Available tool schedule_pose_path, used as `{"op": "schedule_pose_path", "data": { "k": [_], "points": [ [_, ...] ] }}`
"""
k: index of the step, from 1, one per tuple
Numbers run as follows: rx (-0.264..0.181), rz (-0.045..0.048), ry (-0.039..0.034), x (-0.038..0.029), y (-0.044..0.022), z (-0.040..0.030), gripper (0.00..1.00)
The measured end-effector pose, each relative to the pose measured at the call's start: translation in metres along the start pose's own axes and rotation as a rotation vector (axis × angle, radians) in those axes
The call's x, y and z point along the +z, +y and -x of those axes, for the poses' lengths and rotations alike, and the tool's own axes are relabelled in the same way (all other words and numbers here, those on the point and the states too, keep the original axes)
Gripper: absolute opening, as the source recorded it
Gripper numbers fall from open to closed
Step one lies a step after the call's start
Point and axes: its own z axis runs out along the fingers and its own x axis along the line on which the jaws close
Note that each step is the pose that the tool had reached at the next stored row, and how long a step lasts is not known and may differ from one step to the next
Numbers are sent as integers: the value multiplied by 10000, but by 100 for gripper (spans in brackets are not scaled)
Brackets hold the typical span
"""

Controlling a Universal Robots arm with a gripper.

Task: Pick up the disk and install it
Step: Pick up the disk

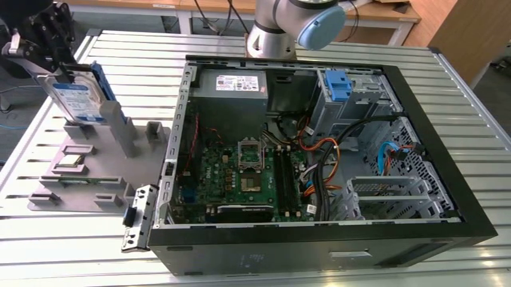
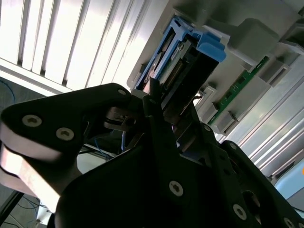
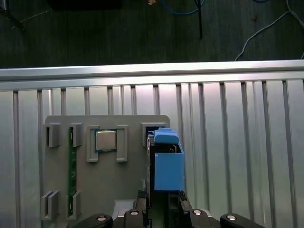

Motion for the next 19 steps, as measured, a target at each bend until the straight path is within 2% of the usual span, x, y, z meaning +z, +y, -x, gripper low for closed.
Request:
{"op": "schedule_pose_path", "data": {
  "k": [19],
  "points": [
    [0, 0, 0, -353, 8, 24, 35]
  ]
}}
